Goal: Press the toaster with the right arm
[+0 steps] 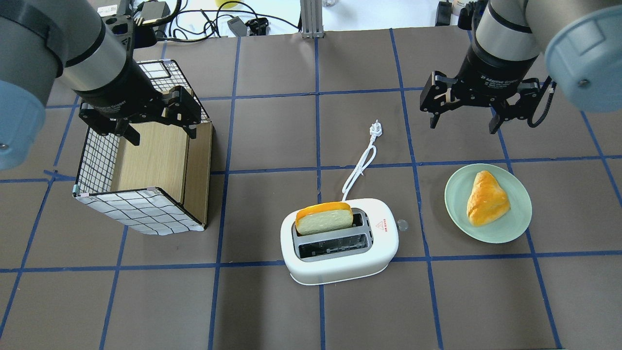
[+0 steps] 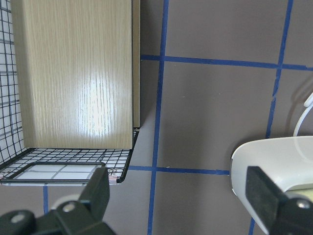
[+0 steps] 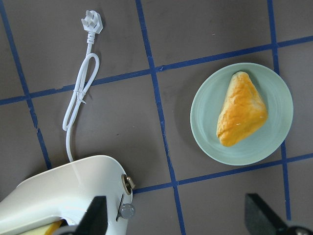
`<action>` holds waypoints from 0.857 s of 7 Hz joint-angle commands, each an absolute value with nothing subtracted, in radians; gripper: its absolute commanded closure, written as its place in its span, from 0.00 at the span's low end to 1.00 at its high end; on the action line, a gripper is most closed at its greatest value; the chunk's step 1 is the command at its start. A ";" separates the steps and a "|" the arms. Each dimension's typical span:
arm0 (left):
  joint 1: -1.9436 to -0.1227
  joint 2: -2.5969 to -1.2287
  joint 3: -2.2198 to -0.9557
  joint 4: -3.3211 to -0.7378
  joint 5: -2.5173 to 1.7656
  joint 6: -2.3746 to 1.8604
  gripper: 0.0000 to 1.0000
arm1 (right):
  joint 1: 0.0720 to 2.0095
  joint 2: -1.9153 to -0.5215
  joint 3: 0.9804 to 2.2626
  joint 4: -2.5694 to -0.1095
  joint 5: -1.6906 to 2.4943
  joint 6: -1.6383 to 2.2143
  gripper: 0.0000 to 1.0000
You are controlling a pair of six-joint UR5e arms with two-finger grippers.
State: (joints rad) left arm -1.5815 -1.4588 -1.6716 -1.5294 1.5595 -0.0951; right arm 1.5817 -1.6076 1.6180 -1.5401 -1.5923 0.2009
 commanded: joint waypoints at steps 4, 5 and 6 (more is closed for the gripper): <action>-1.582 -1.459 -1.672 -1.529 1.560 -0.095 0.00 | 1.583 -1.608 1.620 -1.540 -1.592 0.202 0.00; -1.582 -1.459 -1.671 -1.529 1.560 -0.095 0.00 | 1.582 -1.609 1.617 -1.540 -1.598 0.218 0.00; -1.582 -1.459 -1.672 -1.529 1.560 -0.095 0.00 | 1.580 -1.608 1.603 -1.540 -1.591 0.206 0.00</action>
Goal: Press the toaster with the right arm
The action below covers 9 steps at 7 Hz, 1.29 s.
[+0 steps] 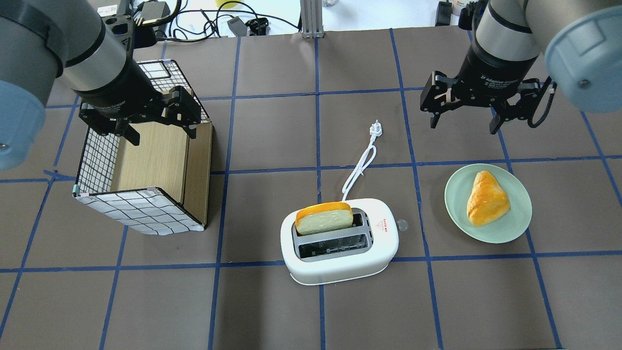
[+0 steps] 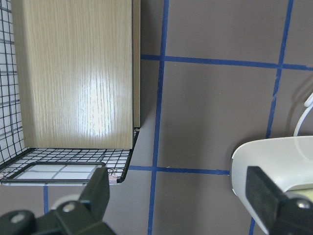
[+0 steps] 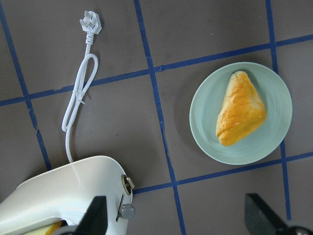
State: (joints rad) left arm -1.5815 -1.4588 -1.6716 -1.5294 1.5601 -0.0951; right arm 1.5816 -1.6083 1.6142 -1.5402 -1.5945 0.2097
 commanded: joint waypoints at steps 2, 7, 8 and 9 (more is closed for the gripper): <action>-1.582 -1.459 -1.671 -1.529 1.559 -0.095 0.00 | 1.575 -1.614 1.592 -1.540 -1.598 0.199 0.00; -1.582 -1.459 -1.672 -1.529 1.560 -0.095 0.00 | 1.578 -1.614 1.600 -1.542 -1.608 0.216 0.00; -1.582 -1.459 -1.672 -1.529 1.560 -0.095 0.00 | 1.578 -1.612 1.600 -1.542 -1.612 0.216 0.00; -1.582 -1.459 -1.671 -1.529 1.559 -0.095 0.00 | 1.575 -1.611 1.598 -1.539 -1.612 0.218 0.00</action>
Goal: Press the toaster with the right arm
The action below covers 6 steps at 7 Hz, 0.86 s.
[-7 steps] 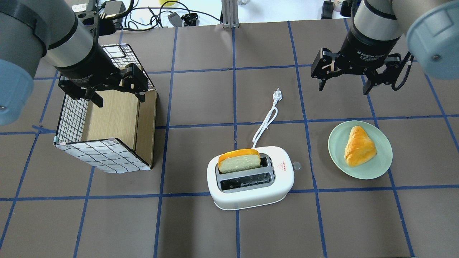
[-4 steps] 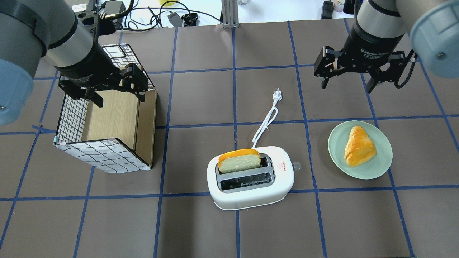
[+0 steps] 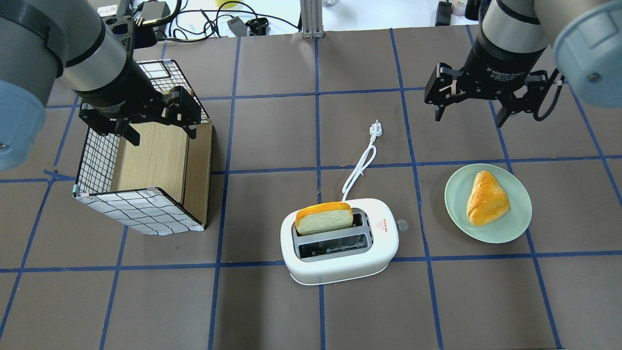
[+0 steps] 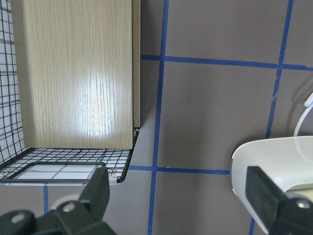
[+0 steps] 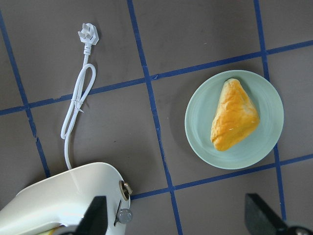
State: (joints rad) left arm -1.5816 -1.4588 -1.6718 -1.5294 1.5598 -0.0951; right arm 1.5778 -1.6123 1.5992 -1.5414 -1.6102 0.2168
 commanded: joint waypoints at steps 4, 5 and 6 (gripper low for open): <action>-1.582 -1.459 -1.671 -1.529 1.560 -0.095 0.00 | 1.574 -1.603 1.601 -1.540 -1.618 0.219 0.00; -1.582 -1.459 -1.671 -1.529 1.560 -0.095 0.00 | 1.571 -1.603 1.608 -1.537 -1.618 0.221 0.00; -1.582 -1.459 -1.671 -1.529 1.560 -0.095 0.00 | 1.568 -1.603 1.612 -1.540 -1.615 0.215 0.00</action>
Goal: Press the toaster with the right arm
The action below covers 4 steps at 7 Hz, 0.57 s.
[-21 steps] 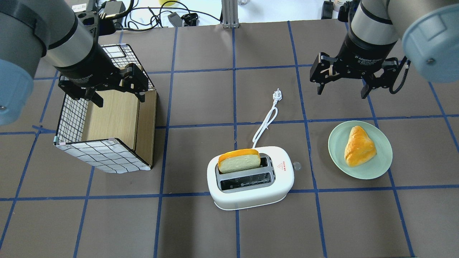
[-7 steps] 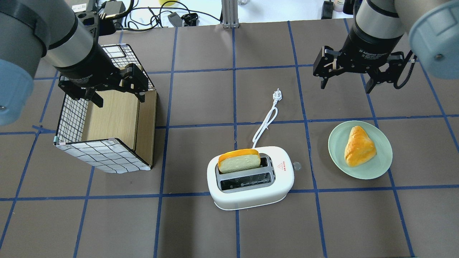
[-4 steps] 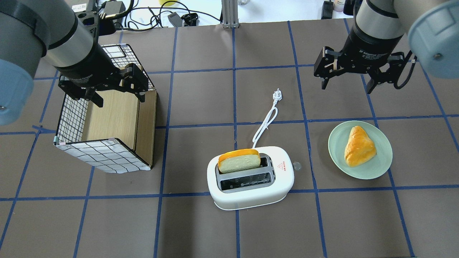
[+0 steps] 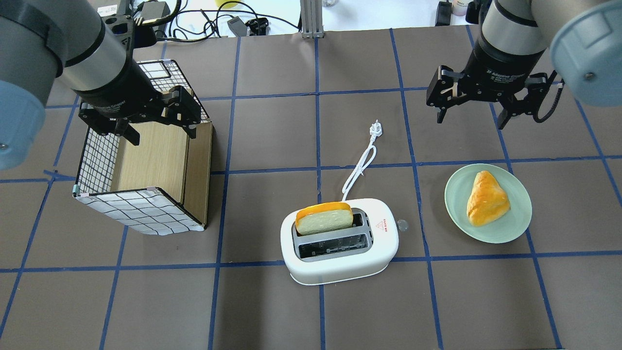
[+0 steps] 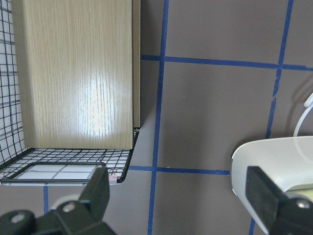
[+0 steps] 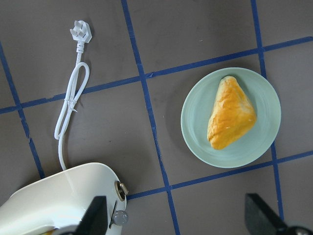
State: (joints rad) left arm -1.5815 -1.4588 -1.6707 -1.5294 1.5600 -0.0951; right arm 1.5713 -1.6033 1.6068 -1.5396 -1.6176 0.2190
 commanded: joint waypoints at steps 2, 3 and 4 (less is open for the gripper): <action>-1.582 -1.459 -1.671 -1.529 1.560 -0.095 0.00 | 1.552 -1.597 1.614 -1.548 -1.600 0.195 0.07; -1.582 -1.459 -1.672 -1.529 1.560 -0.095 0.00 | 1.533 -1.597 1.620 -1.545 -1.597 0.122 0.11; -1.582 -1.459 -1.672 -1.529 1.560 -0.095 0.00 | 1.507 -1.597 1.632 -1.542 -1.565 0.098 0.19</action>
State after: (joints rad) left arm -1.5815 -1.4588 -1.6716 -1.5294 1.5601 -0.0951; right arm 1.5334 -1.5974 1.6209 -1.5446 -1.5914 0.1391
